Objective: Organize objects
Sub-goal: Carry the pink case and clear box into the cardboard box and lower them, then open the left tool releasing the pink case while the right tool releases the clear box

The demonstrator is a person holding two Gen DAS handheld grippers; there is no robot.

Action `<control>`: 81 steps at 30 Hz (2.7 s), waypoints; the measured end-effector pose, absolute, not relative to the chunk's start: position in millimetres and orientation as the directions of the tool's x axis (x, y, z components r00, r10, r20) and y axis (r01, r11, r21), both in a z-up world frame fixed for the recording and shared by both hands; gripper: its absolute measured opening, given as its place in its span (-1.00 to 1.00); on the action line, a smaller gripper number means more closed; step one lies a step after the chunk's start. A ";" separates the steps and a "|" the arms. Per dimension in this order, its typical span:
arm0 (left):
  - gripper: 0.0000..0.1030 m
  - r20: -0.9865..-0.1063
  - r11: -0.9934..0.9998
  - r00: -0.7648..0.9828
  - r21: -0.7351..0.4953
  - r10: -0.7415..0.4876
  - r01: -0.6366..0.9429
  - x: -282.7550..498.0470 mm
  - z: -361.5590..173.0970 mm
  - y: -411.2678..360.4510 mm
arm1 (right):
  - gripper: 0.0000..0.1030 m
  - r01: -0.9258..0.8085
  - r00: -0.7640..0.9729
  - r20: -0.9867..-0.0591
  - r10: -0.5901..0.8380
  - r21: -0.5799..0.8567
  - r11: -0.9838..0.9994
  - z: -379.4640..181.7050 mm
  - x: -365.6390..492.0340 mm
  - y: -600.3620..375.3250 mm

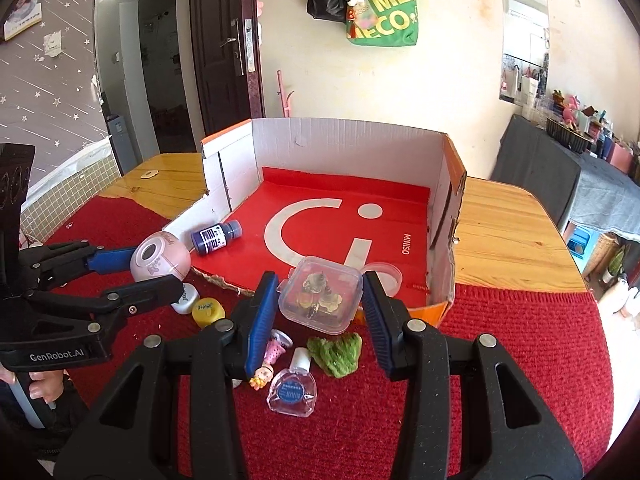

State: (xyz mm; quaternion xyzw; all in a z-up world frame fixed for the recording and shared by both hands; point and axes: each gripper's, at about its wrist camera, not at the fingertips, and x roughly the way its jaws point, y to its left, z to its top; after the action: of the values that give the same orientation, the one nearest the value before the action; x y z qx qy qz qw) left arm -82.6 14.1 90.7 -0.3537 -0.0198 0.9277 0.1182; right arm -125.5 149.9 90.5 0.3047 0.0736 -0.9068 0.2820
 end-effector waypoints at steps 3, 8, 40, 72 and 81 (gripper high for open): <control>0.06 -0.663 -0.969 -0.709 -0.115 0.240 -0.221 -93.3 93.1 15.0 | -0.21 0.570 -0.644 -0.599 -0.476 0.039 -0.821 93.2 -134.9 143.8; 0.06 -0.699 -0.955 -0.659 -0.119 0.276 -0.273 -113.3 90.7 17.0 | -0.21 0.607 -0.591 -0.635 -0.497 0.056 -0.793 90.1 -155.4 132.1; 0.06 -0.854 -0.854 -0.392 -0.108 0.342 -0.509 -198.4 44.7 27.5 | -0.20 0.782 -0.293 -0.851 -0.435 0.048 -0.621 34.3 -225.0 93.1; 0.07 -0.876 -0.841 -0.372 -0.069 0.308 -0.536 -193.4 42.0 33.6 | -0.19 0.802 -0.259 -0.866 -0.427 0.054 -0.595 23.9 -232.2 81.9; 0.12 -0.875 -0.843 -0.374 -0.069 0.308 -0.533 -187.4 44.2 33.2 | -0.18 0.803 -0.260 -0.867 -0.425 0.051 -0.594 23.8 -233.0 82.2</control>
State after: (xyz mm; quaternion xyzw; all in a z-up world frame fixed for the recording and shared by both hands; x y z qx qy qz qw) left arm -187.4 33.2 44.2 -0.4976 0.1134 0.8210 0.2561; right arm -233.0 82.2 23.8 0.4579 0.2061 -0.7665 0.4005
